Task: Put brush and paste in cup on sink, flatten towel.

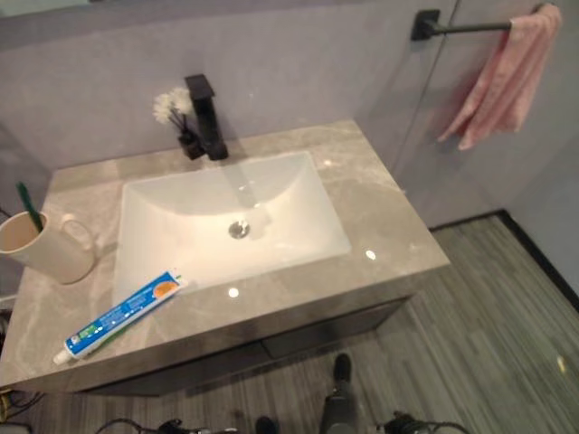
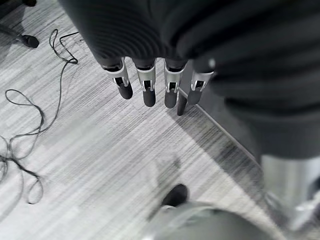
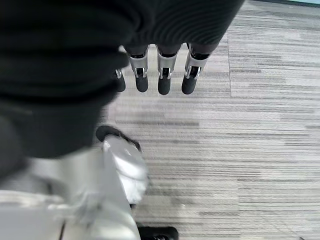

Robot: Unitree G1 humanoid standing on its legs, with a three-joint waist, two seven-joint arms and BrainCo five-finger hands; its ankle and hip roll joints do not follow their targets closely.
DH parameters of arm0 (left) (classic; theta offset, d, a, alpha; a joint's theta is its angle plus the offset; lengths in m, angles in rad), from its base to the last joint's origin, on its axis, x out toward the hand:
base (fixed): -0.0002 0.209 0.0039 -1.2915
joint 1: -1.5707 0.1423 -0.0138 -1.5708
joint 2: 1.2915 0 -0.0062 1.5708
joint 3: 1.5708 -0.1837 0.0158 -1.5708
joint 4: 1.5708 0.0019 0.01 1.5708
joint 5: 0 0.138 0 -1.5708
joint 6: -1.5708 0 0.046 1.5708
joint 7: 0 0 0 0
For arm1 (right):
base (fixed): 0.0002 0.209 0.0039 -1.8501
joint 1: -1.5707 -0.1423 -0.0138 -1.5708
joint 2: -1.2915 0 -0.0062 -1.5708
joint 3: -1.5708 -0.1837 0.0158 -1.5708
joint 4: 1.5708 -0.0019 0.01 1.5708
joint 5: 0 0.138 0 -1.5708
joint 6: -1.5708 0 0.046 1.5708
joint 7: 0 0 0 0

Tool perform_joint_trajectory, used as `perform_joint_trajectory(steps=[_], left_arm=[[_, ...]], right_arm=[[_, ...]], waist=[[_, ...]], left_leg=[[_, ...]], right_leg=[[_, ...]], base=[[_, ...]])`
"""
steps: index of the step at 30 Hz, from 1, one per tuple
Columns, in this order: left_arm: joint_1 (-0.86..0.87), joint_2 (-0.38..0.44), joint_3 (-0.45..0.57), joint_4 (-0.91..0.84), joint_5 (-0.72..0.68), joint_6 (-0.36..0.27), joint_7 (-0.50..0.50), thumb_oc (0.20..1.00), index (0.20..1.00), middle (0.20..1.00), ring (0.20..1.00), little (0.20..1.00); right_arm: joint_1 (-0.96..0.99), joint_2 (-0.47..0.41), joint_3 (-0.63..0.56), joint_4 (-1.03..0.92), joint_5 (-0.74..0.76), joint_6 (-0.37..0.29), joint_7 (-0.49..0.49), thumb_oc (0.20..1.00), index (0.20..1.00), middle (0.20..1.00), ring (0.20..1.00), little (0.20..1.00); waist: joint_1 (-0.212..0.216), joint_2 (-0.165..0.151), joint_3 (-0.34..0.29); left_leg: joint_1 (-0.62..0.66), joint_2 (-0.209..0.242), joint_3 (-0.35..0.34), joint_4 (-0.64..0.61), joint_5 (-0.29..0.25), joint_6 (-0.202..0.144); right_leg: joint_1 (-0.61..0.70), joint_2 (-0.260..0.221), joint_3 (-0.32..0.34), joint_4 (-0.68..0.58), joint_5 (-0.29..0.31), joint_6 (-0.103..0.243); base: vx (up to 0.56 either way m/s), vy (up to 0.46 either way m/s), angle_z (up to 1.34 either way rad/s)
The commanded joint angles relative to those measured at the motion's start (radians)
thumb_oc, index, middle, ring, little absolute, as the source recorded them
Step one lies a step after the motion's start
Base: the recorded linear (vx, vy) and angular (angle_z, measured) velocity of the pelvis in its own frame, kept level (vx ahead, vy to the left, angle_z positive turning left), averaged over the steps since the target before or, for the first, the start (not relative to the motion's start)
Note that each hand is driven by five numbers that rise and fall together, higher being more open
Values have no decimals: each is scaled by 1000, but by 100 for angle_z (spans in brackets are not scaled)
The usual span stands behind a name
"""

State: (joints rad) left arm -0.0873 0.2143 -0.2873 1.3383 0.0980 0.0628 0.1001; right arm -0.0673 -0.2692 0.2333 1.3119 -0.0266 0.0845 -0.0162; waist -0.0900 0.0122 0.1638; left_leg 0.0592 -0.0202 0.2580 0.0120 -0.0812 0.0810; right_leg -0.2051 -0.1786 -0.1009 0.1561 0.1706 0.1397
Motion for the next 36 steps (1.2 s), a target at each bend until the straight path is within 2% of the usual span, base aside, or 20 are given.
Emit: perform_joint_trajectory(steps=[1,2,3,4,6,7,11,21,22,24,25,26,27,28,29,30,32,34,36], left_arm=[[-11,44,16,19,37,5,-3,1000,1000,1000,1000,1000],[-12,47,17,15,28,6,-4,1000,1000,1000,1000,1000],[-15,47,14,12,26,4,-7,1000,1000,1000,1000,1000],[-15,47,14,12,26,4,-7,1000,1000,1000,1000,1000],[-19,45,6,3,25,4,-11,1000,1000,1000,1000,1000],[-22,43,6,-2,17,3,-9,1000,1000,1000,1000,1000],[-16,31,18,-4,-4,3,-4,1000,1000,1000,1000,1000],[-5,19,-1,6,17,5,-12,1000,1000,1000,1000,1000],[-7,19,-1,3,16,5,-11,1000,1000,1000,1000,1000],[-38,22,-10,-16,1,5,-2,1000,1000,1000,1000,1000],[-46,21,-10,-16,2,6,-2,1000,1000,1000,1000,1000],[-46,21,-10,-16,2,6,-2,1000,1000,1000,1000,1000],[-42,15,-7,-7,6,13,-6,1000,1000,1000,1000,1000],[-42,15,-7,-7,6,13,-6,1000,1000,1000,1000,1000],[-36,13,-6,0,6,12,-6,1000,1000,1000,1000,1000],[-24,6,0,18,6,11,-6,1000,1000,1000,1000,1000],[-20,2,-1,24,3,10,-6,1000,1000,1000,1000,1000],[-15,3,8,14,-9,7,-11,1000,1000,1000,1000,1000],[-23,10,-22,-12,9,-1,-17,1000,1000,1000,1000,1000]], right_arm=[[-57,9,70,8,-38,-24,2,1000,1000,1000,1000,1000],[-53,11,80,17,-40,-26,2,1000,1000,1000,1000,1000],[-48,12,81,22,-36,-29,0,1000,1000,1000,1000,1000],[-48,12,81,22,-36,-29,0,1000,1000,1000,1000,1000],[-44,14,86,34,-36,-30,2,1000,1000,1000,1000,1000],[-48,15,91,37,-35,-28,1,1000,1000,1000,1000,1000],[-47,15,97,41,-38,-27,2,1000,1000,1000,1000,1000],[-39,7,99,9,-14,-39,1,1000,1000,1000,1000,1000],[-37,6,98,11,-15,-39,1,1000,1000,1000,1000,1000],[-37,-11,87,21,-15,-38,-5,1000,1000,1000,1000,1000],[-36,-17,84,27,-17,-37,-5,1000,1000,1000,1000,1000],[-37,-17,84,27,-17,-37,-5,1000,1000,1000,1000,1000],[-33,-28,76,49,-25,-27,-6,1000,1000,1000,1000,1000],[-33,-28,76,49,-25,-27,-6,1000,1000,1000,1000,1000],[-31,-30,70,53,-19,-27,-8,1000,1000,1000,1000,1000],[-22,-35,37,52,21,-30,-7,1000,1000,1000,1000,1000],[-13,-36,15,54,45,-31,-6,1000,1000,1000,1000,1000],[9,-26,-9,77,51,-23,6,1000,1000,1000,1000,1000],[13,-27,-16,88,45,-16,5,1000,1000,1000,1000,1000]], waist=[[13,-32,8],[20,-29,6],[19,-31,5],[20,-31,2],[24,-40,-5],[38,-53,-14],[51,-60,-45],[35,-58,-55],[35,-58,-51],[26,-68,-11],[10,-74,-9],[10,-73,-10],[3,-79,-15],[3,-79,-15],[9,-79,-21],[2,-74,-36],[-8,-67,-51],[-21,-43,-78],[-25,-30,-83]], left_leg=[[-6,16,-50,-34,35,-33],[-9,21,-49,-48,52,-29],[-14,21,-55,-48,60,-29],[-17,21,-54,-48,62,-29],[-27,17,-60,-51,73,-29],[-32,15,-52,-60,81,-31],[-19,18,-53,-76,93,-39],[-4,39,-81,-68,115,-64],[-14,40,-83,-56,115,-67],[-109,56,-63,87,107,-97],[-118,86,10,121,106,-106],[-122,88,10,127,103,-106],[-97,128,65,161,85,-112],[-96,129,66,162,85,-112],[-93,119,22,167,81,-113],[-47,121,-28,148,59,-121],[-28,131,-30,117,76,-127],[30,122,-15,-3,76,-121],[53,105,-27,-44,80,-116]], right_leg=[[80,-2,15,-24,-8,-4],[92,41,4,27,-62,-21],[101,73,20,57,-91,-29],[99,74,20,55,-89,-29],[126,111,33,63,-122,-40],[162,112,17,21,-129,-45],[203,123,25,-70,-128,-50],[235,147,16,-113,-134,-82],[234,147,10,-115,-134,-85],[219,132,-28,-112,-124,-100],[210,120,-50,-111,-116,-102],[209,121,-50,-111,-116,-103],[212,115,-57,-116,-111,-104],[212,115,-57,-116,-111,-104],[213,115,-47,-121,-106,-102],[216,114,-24,-119,-101,-96],[211,112,-19,-115,-99,-91],[209,106,-23,-107,-108,-80],[211,90,-28,-105,-103,-68]], base=[[-115,43,-5],[-117,22,-11],[-117,21,3],[-83,-12,7],[-103,-53,10],[-93,-67,9],[-20,-106,-4],[-9,-117,4],[-100,-113,9],[-223,-139,28],[-175,-84,51],[-76,-32,80],[-22,-6,80],[-18,2,47],[50,55,5],[79,102,-5],[72,115,-17],[58,157,-26],[8,165,3]])
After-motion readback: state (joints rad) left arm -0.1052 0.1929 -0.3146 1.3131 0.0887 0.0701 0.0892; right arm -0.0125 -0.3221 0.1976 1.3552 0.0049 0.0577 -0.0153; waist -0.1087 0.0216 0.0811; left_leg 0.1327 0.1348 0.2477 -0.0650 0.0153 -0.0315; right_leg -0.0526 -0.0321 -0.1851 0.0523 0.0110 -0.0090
